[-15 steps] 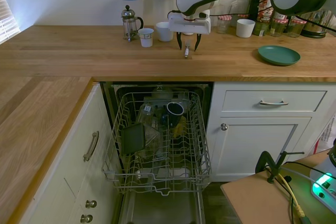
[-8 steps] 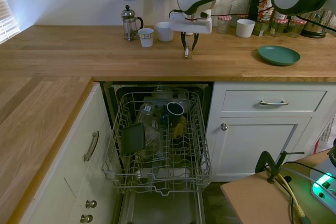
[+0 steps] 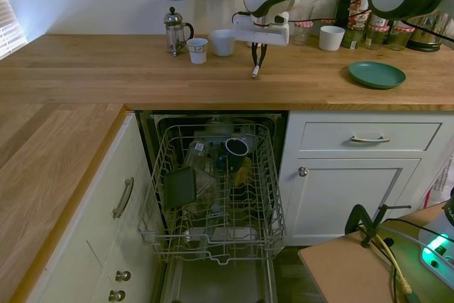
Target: Put the fork in the dishwasher
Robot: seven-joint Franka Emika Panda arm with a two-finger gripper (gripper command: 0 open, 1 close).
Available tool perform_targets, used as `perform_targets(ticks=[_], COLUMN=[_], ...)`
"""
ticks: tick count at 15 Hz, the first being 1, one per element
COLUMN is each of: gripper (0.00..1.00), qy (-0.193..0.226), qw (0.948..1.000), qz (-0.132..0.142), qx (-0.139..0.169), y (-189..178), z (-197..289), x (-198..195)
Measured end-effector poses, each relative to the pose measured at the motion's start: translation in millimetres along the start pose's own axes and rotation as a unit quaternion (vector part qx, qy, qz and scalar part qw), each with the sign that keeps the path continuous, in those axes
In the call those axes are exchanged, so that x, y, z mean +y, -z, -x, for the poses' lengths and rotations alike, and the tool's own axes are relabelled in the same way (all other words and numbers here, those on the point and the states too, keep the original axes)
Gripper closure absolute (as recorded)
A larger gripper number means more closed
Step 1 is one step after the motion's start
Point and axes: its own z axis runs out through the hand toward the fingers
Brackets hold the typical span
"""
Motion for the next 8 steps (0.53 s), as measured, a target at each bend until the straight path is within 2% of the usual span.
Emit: perform_targets(ticks=[4, 8], gripper=[1.00, 1.00], qy=[0.014, 0.039], qw=[0.9999, 0.9991], qz=[-0.004, -0.014], qx=[-0.001, -0.008], y=[7, 48], z=[-6, 4], x=[0, 12])
